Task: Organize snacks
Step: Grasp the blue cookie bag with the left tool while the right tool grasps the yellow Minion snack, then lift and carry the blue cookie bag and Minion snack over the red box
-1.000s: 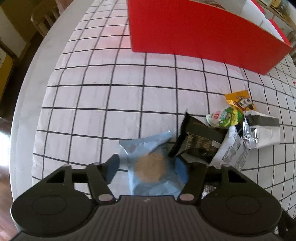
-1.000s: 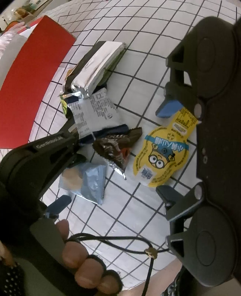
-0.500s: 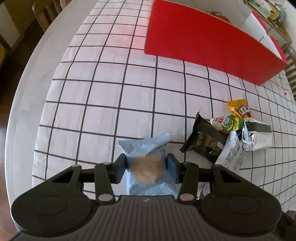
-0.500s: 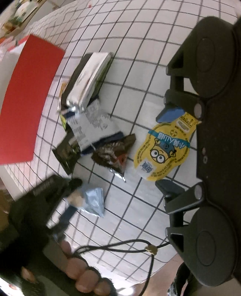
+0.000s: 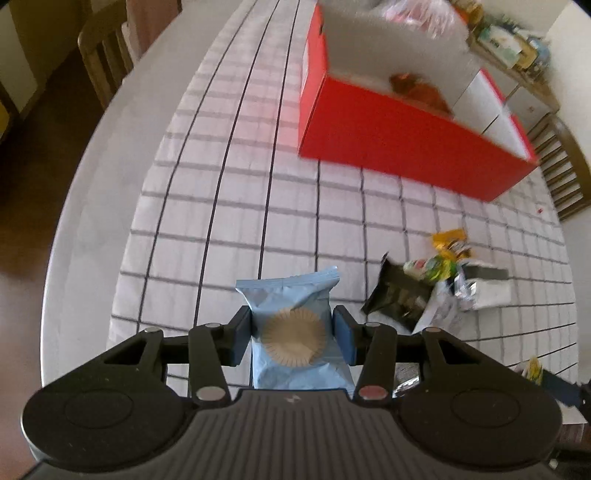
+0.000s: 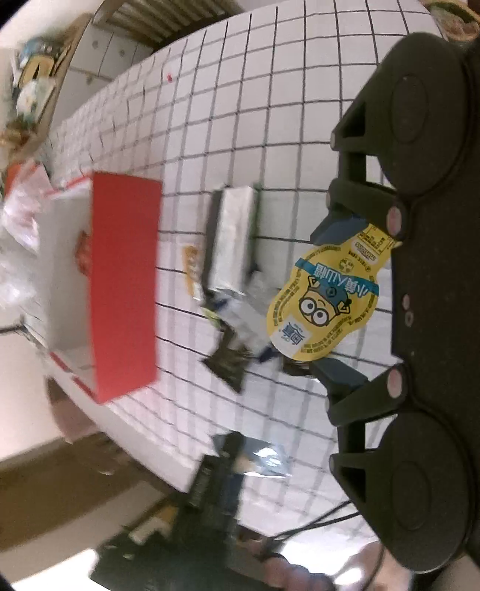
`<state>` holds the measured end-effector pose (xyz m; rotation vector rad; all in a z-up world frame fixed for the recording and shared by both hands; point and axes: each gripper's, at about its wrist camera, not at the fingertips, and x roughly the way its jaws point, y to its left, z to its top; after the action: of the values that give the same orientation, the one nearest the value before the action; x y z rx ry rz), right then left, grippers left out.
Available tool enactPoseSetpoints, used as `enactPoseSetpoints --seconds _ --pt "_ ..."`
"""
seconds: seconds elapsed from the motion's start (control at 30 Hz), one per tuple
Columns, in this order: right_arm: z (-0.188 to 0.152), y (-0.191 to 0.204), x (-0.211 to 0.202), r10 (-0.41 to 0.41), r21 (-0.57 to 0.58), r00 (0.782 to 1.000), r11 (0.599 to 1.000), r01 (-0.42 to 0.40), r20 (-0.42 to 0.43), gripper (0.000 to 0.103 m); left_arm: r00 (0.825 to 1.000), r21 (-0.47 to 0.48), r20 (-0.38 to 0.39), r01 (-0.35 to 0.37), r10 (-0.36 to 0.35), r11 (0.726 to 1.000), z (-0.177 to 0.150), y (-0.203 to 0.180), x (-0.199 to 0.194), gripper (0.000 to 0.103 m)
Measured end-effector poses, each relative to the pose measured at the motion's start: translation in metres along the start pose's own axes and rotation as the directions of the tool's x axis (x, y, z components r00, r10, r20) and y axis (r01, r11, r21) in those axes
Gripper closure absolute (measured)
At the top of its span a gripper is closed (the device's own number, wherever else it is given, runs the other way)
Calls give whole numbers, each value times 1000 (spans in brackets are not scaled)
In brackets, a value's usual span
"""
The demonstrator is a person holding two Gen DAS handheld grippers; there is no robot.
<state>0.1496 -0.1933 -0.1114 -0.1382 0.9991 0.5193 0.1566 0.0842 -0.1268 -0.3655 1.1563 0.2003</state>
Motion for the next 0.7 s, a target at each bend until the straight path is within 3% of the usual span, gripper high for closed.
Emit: enactPoseSetpoints --seconds 0.3,0.7 --pt "39 -12 -32 -20 92 988 996 6 153 37 989 62 135 43 -51 997 23 -13 -49 57" --pt "110 -24 -44 -43 89 962 996 19 271 37 957 168 275 43 -89 985 75 -46 -84 57"
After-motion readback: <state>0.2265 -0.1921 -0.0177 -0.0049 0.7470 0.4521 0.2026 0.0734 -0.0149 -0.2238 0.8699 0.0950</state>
